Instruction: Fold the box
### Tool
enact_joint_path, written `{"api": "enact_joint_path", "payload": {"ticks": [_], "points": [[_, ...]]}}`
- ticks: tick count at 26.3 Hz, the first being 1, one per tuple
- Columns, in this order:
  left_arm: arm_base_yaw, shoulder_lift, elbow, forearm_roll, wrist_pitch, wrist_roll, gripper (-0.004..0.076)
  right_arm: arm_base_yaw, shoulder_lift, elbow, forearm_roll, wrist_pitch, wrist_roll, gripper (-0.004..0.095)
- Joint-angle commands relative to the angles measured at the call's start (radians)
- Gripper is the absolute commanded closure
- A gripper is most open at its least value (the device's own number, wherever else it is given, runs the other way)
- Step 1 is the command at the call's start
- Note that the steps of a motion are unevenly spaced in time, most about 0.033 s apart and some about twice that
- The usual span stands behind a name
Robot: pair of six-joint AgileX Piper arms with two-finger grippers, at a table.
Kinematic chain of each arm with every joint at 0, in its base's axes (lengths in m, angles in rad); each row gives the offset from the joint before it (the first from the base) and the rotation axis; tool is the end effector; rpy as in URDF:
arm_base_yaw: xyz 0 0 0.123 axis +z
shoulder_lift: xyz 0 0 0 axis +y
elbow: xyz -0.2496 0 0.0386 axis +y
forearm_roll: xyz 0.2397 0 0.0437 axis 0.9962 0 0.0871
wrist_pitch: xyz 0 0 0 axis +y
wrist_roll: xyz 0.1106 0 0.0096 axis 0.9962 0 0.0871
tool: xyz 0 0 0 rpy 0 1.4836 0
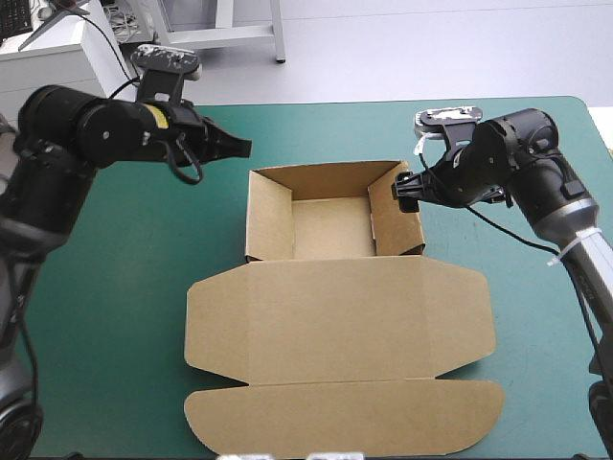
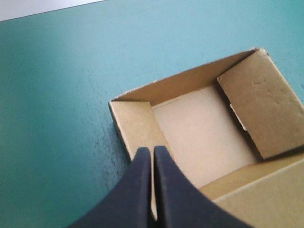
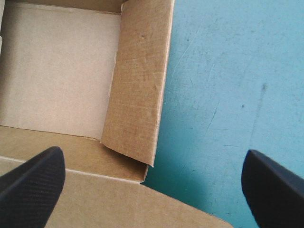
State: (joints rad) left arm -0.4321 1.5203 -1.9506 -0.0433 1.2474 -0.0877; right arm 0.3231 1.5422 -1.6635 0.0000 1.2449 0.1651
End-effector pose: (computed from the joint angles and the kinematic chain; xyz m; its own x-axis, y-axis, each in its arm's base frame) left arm 0.2780 -0.1332 0.4399 -0.6474 0.1871 -0.7388 0.3826 0.9182 -0.1027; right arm 0.3040 0.1018 0.3504 -0.8571 -0.1137 -0.5024 -0.1791 0.9803 0.0837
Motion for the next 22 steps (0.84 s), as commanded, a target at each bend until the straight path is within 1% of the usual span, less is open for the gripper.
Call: {"api": "enact_joint_path", "payload": {"ticks": [1, 4, 11, 12, 13, 14, 19, 22], "points": [[-0.004, -0.166, 0.109, -0.001, 0.043, 0.012, 0.0732, -0.007, -0.029, -0.012, 0.005, -0.06, -0.01, -0.0018], [-0.004, -0.285, 0.248, -0.001, 0.015, 0.012, 0.0732, -0.007, 0.012, -0.012, 0.022, -0.08, -0.01, -0.0018], [-0.004, -0.561, 0.612, -0.009, -0.108, -0.007, 0.0732, -0.007, 0.126, -0.025, 0.022, -0.149, -0.01, -0.0018], [-0.004, -0.63, 0.701, -0.009, -0.119, -0.007, 0.0732, -0.007, 0.163, -0.041, 0.022, -0.151, -0.01, -0.0018], [-0.004, -0.656, 0.735, -0.009, -0.124, -0.007, 0.0732, -0.007, 0.181, -0.047, 0.022, -0.151, -0.01, -0.0018], [-0.004, -0.717, 0.815, -0.009, -0.136, -0.007, 0.0732, -0.007, 0.218, -0.06, 0.022, -0.153, -0.01, -0.0018], [-0.004, -0.84, 0.978, -0.009, -0.167, -0.007, 0.0732, -0.007, 0.286, -0.064, 0.027, -0.154, -0.01, -0.0017], [-0.004, -0.917, 1.066, -0.009, -0.191, -0.007, 0.0732, -0.007, 0.321, -0.064, 0.049, -0.15, -0.01, 0.0011]]}}
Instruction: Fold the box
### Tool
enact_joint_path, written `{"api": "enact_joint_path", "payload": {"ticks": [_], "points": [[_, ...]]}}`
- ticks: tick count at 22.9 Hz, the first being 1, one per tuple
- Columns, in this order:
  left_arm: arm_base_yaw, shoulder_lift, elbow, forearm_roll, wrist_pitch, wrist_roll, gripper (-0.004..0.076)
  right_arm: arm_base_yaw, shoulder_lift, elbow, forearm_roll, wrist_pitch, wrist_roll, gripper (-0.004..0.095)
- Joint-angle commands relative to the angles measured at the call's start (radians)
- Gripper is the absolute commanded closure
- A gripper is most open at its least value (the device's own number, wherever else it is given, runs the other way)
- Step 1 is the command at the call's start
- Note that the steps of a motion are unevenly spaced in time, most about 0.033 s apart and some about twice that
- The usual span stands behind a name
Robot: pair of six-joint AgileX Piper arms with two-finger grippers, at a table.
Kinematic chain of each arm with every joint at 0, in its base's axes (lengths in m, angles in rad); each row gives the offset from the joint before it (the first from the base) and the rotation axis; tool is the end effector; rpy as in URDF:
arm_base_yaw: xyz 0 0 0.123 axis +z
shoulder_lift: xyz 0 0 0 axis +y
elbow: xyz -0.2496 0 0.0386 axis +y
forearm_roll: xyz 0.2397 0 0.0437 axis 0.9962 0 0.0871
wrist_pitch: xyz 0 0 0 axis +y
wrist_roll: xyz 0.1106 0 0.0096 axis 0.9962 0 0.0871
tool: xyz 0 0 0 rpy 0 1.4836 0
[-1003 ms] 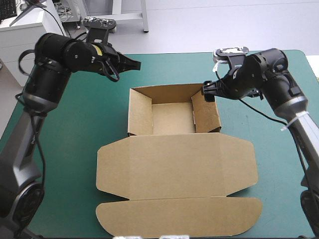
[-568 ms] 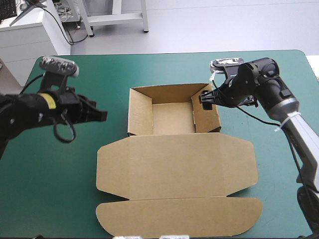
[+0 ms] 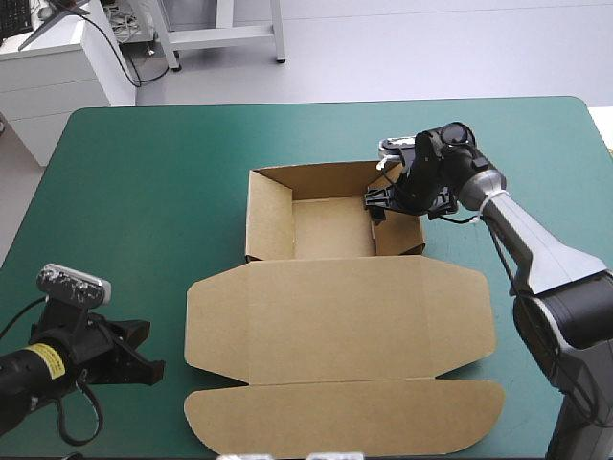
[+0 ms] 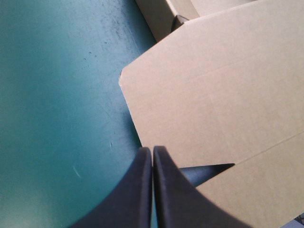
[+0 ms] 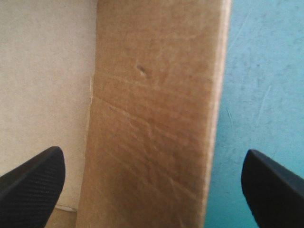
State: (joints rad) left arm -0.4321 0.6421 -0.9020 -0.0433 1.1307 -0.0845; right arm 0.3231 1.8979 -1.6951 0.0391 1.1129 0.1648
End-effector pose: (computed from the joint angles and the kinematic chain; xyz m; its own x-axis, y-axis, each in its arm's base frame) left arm 0.1092 -0.0551 0.3289 -0.6829 0.2019 -0.7020 0.3755 0.9214 -0.1003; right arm 0.3757 0.1299 0.2370 -0.9379 -0.1232 -0.3244 -0.1613 0.9825 0.0933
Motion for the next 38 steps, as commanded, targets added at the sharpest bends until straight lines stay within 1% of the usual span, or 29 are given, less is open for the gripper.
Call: {"api": "enact_joint_path", "payload": {"ticks": [1, 3, 5, 6, 7, 8, 10, 13, 16, 17, 19, 22, 25, 26, 27, 28, 31, 32, 33, 34, 38], "points": [[-0.004, -0.068, 0.046, -0.009, -0.074, -0.01, 0.0732, -0.007, -0.027, -0.033, 0.011, -0.013, -0.01, 0.003], [-0.004, -0.09, 0.066, -0.009, -0.073, -0.01, 0.0732, -0.007, -0.027, -0.033, 0.014, -0.009, -0.01, 0.0063], [-0.004, -0.107, 0.074, -0.009, -0.071, -0.01, 0.0732, -0.007, -0.027, -0.033, 0.014, -0.001, -0.01, 0.0128], [-0.004, -0.114, 0.076, -0.009, -0.064, -0.01, 0.0732, -0.007, -0.027, -0.033, 0.014, 0.009, -0.01, 0.0241], [-0.004, -0.119, 0.076, -0.009, -0.064, -0.01, 0.0732, -0.007, -0.027, -0.033, 0.014, 0.019, -0.01, 0.0394], [-0.004, -0.12, 0.076, -0.009, -0.064, -0.01, 0.0732, -0.007, -0.027, -0.033, 0.014, 0.025, -0.01, 0.0591], [-0.004, -0.12, 0.076, -0.009, -0.062, -0.01, 0.0732, -0.007, -0.027, -0.033, 0.014, 0.032, -0.01, 0.0902], [-0.004, -0.12, 0.076, -0.009, -0.062, -0.01, 0.0732, -0.007, -0.029, -0.033, 0.014, 0.041, -0.017, 0.0928], [-0.004, -0.12, 0.076, -0.009, -0.062, -0.01, 0.0732, -0.011, -0.082, -0.033, 0.001, -0.022, -0.029, 0.0927], [-0.004, -0.12, 0.076, -0.009, -0.062, -0.01, 0.0732, -0.027, -0.111, -0.033, 0.001, -0.042, -0.033, 0.0927], [-0.004, -0.12, 0.076, -0.005, -0.062, -0.01, 0.0732, -0.079, -0.171, -0.05, 0.003, -0.047, -0.063, 0.0927], [-0.004, -0.12, 0.076, -0.003, -0.062, -0.01, 0.0732, -0.171, -0.234, -0.084, 0.003, -0.006, -0.126, 0.0927], [-0.004, -0.12, 0.076, -0.003, -0.064, -0.01, 0.0732, -0.303, -0.285, -0.107, 0.003, 0.029, -0.175, 0.0927], [-0.004, -0.12, 0.076, -0.003, -0.067, -0.01, 0.0732, -0.352, -0.296, -0.113, 0.003, 0.031, -0.184, 0.0927], [-0.004, -0.12, 0.076, -0.009, -0.071, -0.01, 0.0732, -0.444, -0.308, -0.113, 0.003, 0.031, -0.205, 0.0927], [-0.004, -0.12, 0.076, -0.009, -0.076, -0.01, 0.0732, -0.502, -0.308, -0.113, 0.003, 0.031, -0.218, 0.0927], [-0.004, -0.12, 0.076, -0.009, -0.078, -0.01, 0.0732, -0.619, -0.295, -0.113, 0.007, 0.019, -0.24, 0.0927], [-0.004, -0.12, 0.076, 0.0, -0.083, -0.01, 0.0732, -0.693, -0.275, -0.113, 0.009, -0.001, -0.25, 0.0927], [-0.004, -0.12, 0.076, 0.003, -0.085, -0.009, 0.0732, -0.717, -0.263, -0.113, 0.01, -0.012, -0.25, 0.0927], [-0.004, -0.12, 0.076, 0.003, -0.085, -0.006, 0.0732, -0.768, -0.234, -0.113, 0.01, -0.025, -0.25, 0.0927], [-0.004, -0.12, 0.076, -0.002, -0.085, 0.0, 0.0732, -0.838, -0.143, -0.113, 0.006, -0.043, -0.257, 0.0927]]}}
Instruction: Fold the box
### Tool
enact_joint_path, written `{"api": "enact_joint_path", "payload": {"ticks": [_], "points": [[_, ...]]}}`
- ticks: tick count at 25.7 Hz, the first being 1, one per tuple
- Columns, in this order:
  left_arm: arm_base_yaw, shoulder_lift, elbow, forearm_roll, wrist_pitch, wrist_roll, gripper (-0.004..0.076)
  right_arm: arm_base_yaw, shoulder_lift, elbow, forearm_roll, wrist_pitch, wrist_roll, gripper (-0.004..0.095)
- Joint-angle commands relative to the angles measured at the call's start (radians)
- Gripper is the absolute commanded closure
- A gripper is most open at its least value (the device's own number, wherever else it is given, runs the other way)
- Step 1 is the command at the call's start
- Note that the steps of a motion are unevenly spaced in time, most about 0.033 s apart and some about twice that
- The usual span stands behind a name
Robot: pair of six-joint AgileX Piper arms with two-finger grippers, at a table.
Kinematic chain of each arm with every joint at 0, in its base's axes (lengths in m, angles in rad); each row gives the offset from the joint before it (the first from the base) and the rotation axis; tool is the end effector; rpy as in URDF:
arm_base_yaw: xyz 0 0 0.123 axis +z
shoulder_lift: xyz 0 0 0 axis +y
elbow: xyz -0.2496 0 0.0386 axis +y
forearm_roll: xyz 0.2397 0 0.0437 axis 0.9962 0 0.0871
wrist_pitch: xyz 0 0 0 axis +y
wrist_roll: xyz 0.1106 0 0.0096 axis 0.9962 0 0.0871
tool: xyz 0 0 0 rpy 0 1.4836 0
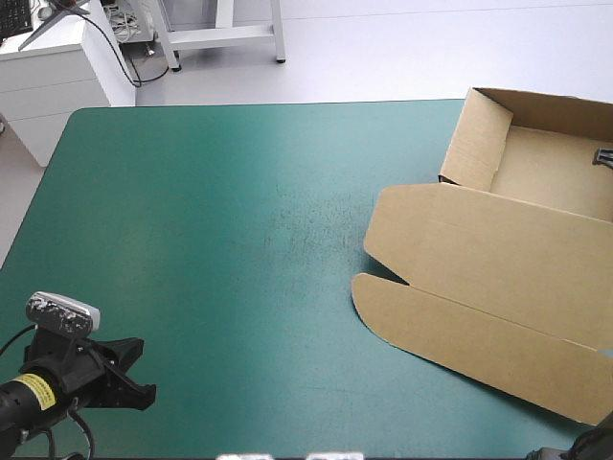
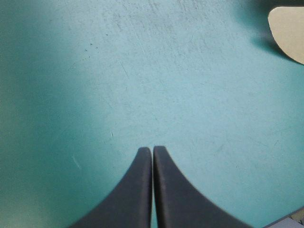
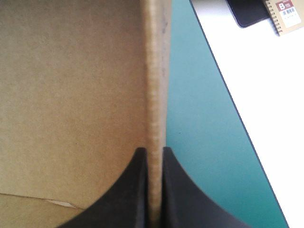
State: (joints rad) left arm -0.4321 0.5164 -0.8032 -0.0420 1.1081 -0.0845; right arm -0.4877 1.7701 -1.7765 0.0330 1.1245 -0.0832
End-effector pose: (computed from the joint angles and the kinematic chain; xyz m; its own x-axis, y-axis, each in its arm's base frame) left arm 0.0908 -0.0465 0.3152 -0.6506 0.1866 -0.7361 0.3788 0.9199 -0.1016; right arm 0.3405 -0.1769 0.3100 -0.7872 0.3396 -0.5148 0.4016 0.9158 -0.0100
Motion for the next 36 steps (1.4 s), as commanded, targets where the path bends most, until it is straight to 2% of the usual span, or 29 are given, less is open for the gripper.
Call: {"api": "enact_joint_path", "payload": {"ticks": [1, 5, 7, 11, 12, 13, 14, 16, 17, 21, 27, 31, 34, 36], "points": [[-0.004, 0.006, -0.023, -0.005, -0.055, 0.0, 0.0732, -0.034, 0.014, -0.032, 0.012, -0.064, -0.009, 0.0927], [-0.004, 0.006, -0.023, -0.008, -0.035, 0.0, 0.0732, -0.042, 0.07, -0.032, 0.012, -0.059, 0.002, 0.0923], [-0.004, 0.006, -0.023, -0.008, -0.035, 0.0, 0.0732, -0.042, 0.078, -0.032, 0.016, -0.044, -0.008, 0.0866], [-0.004, 0.006, -0.023, -0.006, -0.035, 0.002, 0.0732, -0.042, 0.078, -0.032, 0.011, -0.017, -0.019, 0.0524], [-0.004, 0.006, -0.023, -0.006, -0.035, 0.002, 0.0732, -0.042, 0.078, -0.032, 0.009, -0.015, -0.019, 0.0389], [-0.004, 0.006, -0.023, -0.006, -0.035, 0.002, 0.0732, -0.042, 0.078, -0.034, 0.007, -0.006, -0.019, 0.0195], [-0.004, 0.006, -0.023, -0.008, -0.033, 0.002, 0.0732, -0.042, 0.078, -0.04, 0.005, 0.008, -0.012, 0.0106], [-0.004, 0.006, -0.023, -0.011, -0.029, 0.002, 0.0732, -0.042, 0.078, -0.052, 0.002, 0.051, -0.012, 0.0011], [-0.004, 0.006, -0.023, -0.011, -0.029, 0.002, 0.0732, -0.042, 0.076, -0.063, 0.002, 0.071, -0.012, -0.0006], [-0.004, 0.006, -0.023, -0.011, -0.029, 0.002, 0.0732, -0.042, 0.052, -0.111, 0.071, 0.126, -0.019, 0.0003], [-0.004, 0.006, -0.023, -0.006, -0.025, 0.002, 0.0732, -0.042, -0.058, -0.125, 0.263, 0.126, -0.076, 0.0011], [-0.004, 0.006, -0.023, -0.006, -0.023, 0.002, 0.0732, -0.033, -0.134, -0.113, 0.406, 0.126, -0.126, 0.0061], [-0.004, 0.006, -0.023, -0.005, -0.023, 0.002, 0.0732, 0.0, -0.209, -0.066, 0.448, 0.126, -0.158, 0.0177], [-0.004, 0.006, -0.023, -0.005, -0.023, 0.002, 0.0732, 0.042, -0.264, -0.016, 0.469, 0.126, -0.188, 0.0349]]}}
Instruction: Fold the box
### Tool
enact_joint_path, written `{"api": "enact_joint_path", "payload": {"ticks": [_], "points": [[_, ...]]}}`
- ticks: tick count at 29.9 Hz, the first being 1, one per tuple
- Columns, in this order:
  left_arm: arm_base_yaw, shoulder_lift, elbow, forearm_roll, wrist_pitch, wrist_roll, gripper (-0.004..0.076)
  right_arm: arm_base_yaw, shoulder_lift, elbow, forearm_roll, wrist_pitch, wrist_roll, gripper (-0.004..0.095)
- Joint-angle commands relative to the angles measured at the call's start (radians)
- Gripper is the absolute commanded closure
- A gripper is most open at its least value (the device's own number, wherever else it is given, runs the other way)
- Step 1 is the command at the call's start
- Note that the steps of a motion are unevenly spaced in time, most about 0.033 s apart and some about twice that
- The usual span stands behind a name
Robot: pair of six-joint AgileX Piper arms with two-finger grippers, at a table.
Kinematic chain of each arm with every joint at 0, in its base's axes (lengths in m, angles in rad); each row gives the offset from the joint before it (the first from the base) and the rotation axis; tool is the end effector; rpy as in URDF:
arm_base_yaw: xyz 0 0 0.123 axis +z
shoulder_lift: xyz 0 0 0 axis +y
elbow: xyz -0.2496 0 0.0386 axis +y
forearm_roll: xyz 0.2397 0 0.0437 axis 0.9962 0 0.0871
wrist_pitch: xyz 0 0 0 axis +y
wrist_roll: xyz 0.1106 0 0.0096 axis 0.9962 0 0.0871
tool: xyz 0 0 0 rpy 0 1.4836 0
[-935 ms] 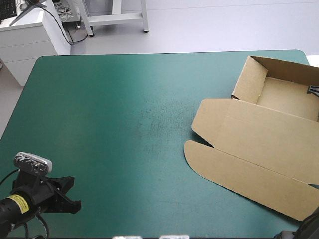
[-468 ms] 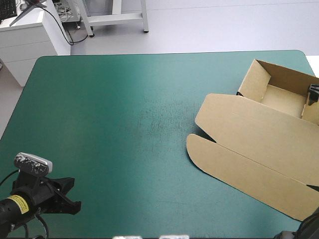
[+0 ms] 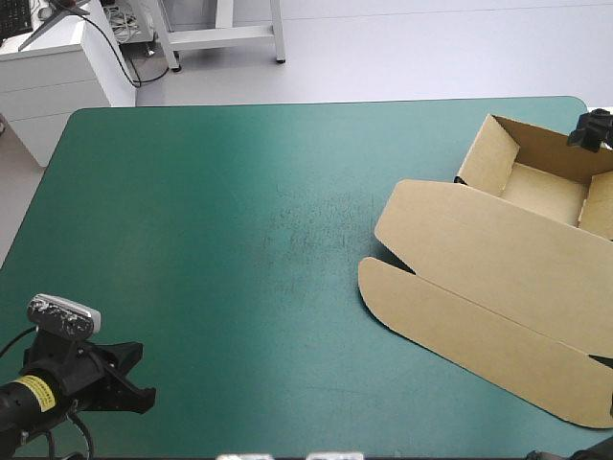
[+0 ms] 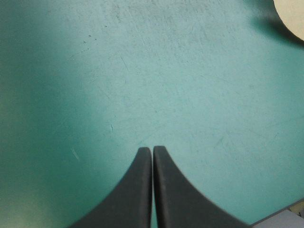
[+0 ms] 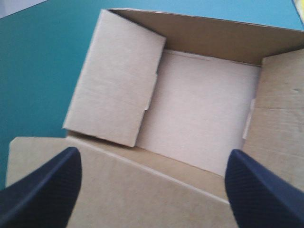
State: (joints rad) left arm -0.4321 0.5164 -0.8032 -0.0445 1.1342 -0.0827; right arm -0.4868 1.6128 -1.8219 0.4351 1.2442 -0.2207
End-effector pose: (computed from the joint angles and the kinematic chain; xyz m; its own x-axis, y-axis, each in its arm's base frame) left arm 0.0889 -0.0459 0.3131 -0.6674 0.1962 -0.7184 0.3793 0.9197 -0.1011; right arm 0.3180 -0.1181 0.3824 -0.7153 0.3033 -0.6296 0.1628 0.9485 0.2719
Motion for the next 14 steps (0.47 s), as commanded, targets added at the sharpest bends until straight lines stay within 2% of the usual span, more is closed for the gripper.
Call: {"api": "enact_joint_path", "payload": {"ticks": [1, 4, 5, 7, 11, 14], "points": [[-0.004, 0.006, -0.023, -0.004, -0.049, 0.0, 0.0732, 0.067, -0.134, 0.055, 0.075, 0.006, -0.068, 0.0464], [-0.004, 0.006, -0.023, -0.004, -0.049, 0.0, 0.0732, 0.151, -0.202, 0.122, 0.113, 0.002, -0.13, 0.0795], [-0.004, 0.006, -0.023, -0.004, -0.051, 0.0, 0.0732, 0.193, -0.234, 0.152, 0.119, -0.017, -0.155, 0.0933], [-0.004, 0.006, -0.022, 0.009, -0.065, 0.011, 0.0732, 0.263, -0.285, 0.197, 0.102, -0.053, -0.155, 0.0903], [-0.004, 0.006, -0.014, 0.057, -0.09, 0.02, 0.0732, 0.414, -0.4, 0.309, 0.005, -0.166, -0.143, 0.0905], [-0.004, 0.0, -0.014, 0.055, -0.106, 0.04, 0.0732, 0.507, -0.5, 0.409, -0.014, -0.265, -0.151, 0.0907]]}}
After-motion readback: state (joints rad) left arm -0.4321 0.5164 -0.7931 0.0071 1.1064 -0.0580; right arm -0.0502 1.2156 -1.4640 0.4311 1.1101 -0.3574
